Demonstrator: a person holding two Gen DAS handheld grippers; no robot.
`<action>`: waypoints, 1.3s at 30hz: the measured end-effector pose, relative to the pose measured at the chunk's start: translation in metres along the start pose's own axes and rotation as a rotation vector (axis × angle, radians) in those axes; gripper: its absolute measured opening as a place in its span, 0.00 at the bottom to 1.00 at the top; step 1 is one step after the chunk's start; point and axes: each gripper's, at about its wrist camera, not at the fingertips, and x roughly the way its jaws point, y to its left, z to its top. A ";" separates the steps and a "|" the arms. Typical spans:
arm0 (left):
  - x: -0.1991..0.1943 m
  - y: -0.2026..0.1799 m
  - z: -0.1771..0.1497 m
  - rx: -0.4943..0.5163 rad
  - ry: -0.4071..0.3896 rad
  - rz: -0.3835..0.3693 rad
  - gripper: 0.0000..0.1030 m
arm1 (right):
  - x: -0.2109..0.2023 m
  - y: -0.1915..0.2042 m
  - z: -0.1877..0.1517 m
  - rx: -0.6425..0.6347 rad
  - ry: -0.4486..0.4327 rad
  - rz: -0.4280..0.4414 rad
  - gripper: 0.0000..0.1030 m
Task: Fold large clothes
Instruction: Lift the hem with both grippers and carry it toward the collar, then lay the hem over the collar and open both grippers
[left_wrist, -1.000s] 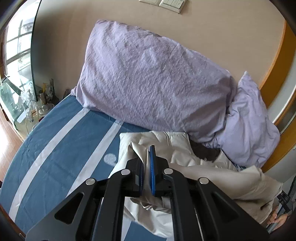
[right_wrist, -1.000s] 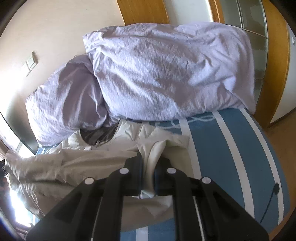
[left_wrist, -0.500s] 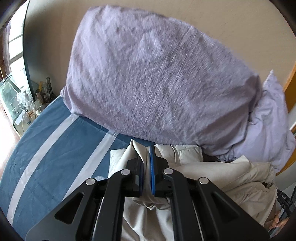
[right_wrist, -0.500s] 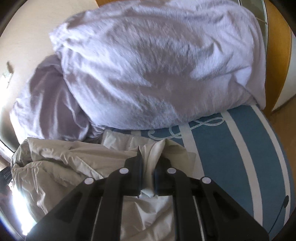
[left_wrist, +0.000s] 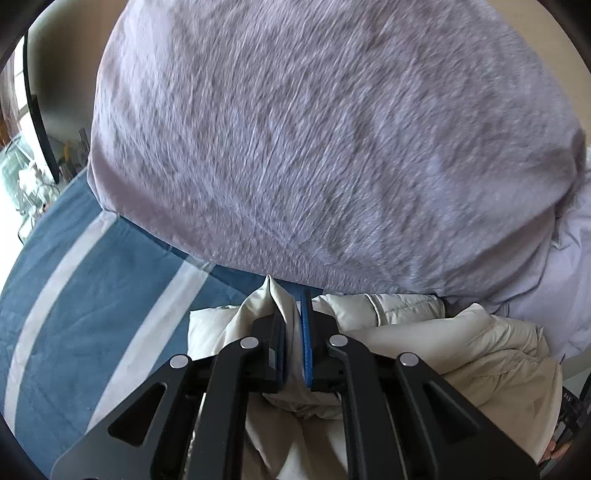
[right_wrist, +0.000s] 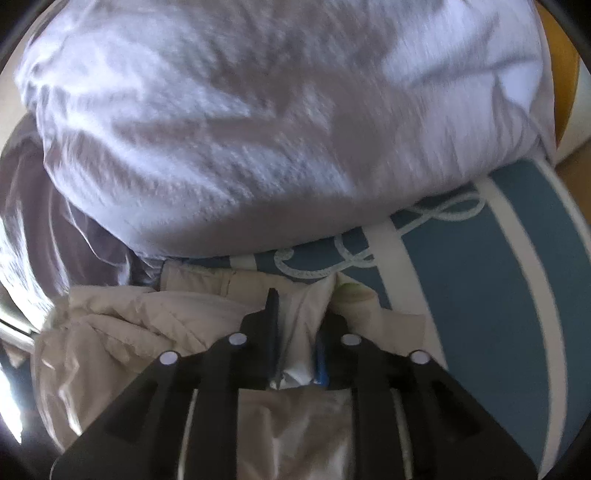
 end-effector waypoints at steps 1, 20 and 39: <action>0.002 0.001 0.001 -0.015 0.008 -0.004 0.08 | -0.001 -0.003 0.001 0.017 0.006 0.016 0.25; -0.055 -0.046 -0.044 0.102 -0.026 -0.121 0.71 | -0.061 0.073 -0.043 -0.289 -0.033 0.068 0.52; 0.008 -0.088 -0.081 0.220 -0.076 0.016 0.73 | 0.007 0.096 -0.060 -0.416 -0.070 -0.112 0.52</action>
